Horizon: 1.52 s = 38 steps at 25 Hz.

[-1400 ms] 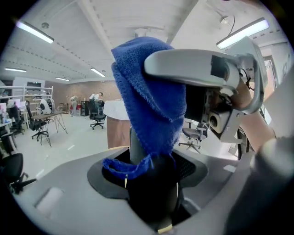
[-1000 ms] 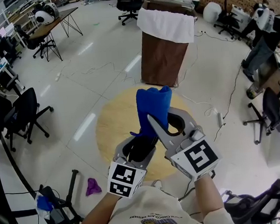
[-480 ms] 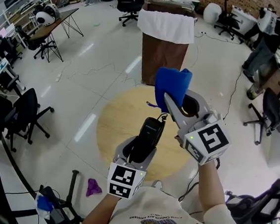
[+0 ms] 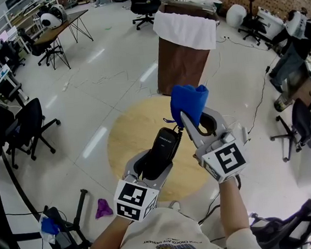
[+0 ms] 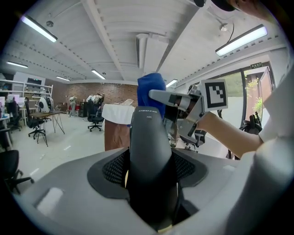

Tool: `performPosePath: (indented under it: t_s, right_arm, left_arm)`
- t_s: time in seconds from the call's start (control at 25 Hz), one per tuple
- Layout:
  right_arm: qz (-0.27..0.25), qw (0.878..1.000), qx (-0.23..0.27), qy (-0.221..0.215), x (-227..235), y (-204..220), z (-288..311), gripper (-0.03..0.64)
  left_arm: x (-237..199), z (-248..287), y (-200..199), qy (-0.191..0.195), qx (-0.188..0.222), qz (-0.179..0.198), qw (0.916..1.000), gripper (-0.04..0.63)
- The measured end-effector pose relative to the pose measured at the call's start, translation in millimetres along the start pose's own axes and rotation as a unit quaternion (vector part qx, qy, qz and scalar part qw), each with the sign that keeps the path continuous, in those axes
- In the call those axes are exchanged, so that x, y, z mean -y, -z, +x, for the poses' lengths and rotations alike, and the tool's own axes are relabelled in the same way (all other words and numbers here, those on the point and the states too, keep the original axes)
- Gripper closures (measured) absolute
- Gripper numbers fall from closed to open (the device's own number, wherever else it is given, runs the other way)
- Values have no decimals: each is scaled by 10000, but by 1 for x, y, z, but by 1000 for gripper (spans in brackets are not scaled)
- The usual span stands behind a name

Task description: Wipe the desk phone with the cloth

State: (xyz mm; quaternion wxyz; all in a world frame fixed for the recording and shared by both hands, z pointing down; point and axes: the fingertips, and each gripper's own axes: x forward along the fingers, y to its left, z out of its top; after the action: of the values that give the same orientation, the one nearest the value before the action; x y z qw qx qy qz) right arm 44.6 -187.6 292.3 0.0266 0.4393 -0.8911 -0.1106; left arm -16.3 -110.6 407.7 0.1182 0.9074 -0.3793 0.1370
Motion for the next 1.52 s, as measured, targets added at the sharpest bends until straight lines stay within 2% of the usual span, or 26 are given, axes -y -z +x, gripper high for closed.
performPosePath:
  t_s: [0.48, 0.88, 1.52]
  right_arm:
    - [204, 9996, -145, -158, -10, 50, -3, 558]
    - [479, 9987, -178, -28, -8, 83, -9, 558]
    - [520, 9959, -343, -659, -74, 121, -13, 558]
  left_arm:
    - [-2, -6, -10, 21, 121, -97, 9999, 331]
    - [-7, -10, -16, -22, 203, -139, 9997, 331]
    - [-8, -11, -34, 4, 385, -177, 9991, 331]
